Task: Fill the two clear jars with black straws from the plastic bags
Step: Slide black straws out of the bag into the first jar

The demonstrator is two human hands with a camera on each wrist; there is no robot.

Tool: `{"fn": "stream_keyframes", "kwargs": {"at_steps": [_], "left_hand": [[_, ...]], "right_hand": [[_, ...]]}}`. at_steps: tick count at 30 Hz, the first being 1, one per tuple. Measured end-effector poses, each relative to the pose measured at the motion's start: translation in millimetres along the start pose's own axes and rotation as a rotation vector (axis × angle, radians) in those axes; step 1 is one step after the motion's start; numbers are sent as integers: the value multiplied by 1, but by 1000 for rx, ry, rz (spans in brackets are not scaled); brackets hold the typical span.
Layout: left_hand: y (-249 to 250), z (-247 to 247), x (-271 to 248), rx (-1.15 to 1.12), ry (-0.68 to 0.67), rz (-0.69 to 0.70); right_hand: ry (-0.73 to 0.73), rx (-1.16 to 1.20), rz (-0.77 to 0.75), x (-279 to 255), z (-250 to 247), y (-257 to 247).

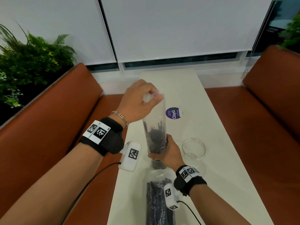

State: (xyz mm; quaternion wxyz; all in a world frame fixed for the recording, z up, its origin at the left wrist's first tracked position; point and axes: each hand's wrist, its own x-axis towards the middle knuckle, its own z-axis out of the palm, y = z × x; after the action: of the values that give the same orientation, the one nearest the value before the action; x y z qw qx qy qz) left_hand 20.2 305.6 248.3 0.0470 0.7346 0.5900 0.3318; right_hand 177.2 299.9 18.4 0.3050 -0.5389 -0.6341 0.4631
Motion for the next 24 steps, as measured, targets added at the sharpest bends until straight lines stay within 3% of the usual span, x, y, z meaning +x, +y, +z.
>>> {"fn": "stream_keyframes", "kwargs": {"at_steps": [3, 7, 12, 21, 24], "left_hand": [[0, 8, -5, -7, 93, -5], [5, 12, -6, 3, -17, 20], [13, 13, 1, 11, 0, 52], [14, 2, 6, -36, 221, -17], [14, -5, 6, 5, 201, -13]], "right_hand": [[5, -17, 7, -1, 0, -1], [4, -16, 23, -3, 0, -1], [24, -78, 44, -4, 2, -3], [28, -49, 17, -8, -3, -6], [20, -41, 17, -10, -3, -8]]}}
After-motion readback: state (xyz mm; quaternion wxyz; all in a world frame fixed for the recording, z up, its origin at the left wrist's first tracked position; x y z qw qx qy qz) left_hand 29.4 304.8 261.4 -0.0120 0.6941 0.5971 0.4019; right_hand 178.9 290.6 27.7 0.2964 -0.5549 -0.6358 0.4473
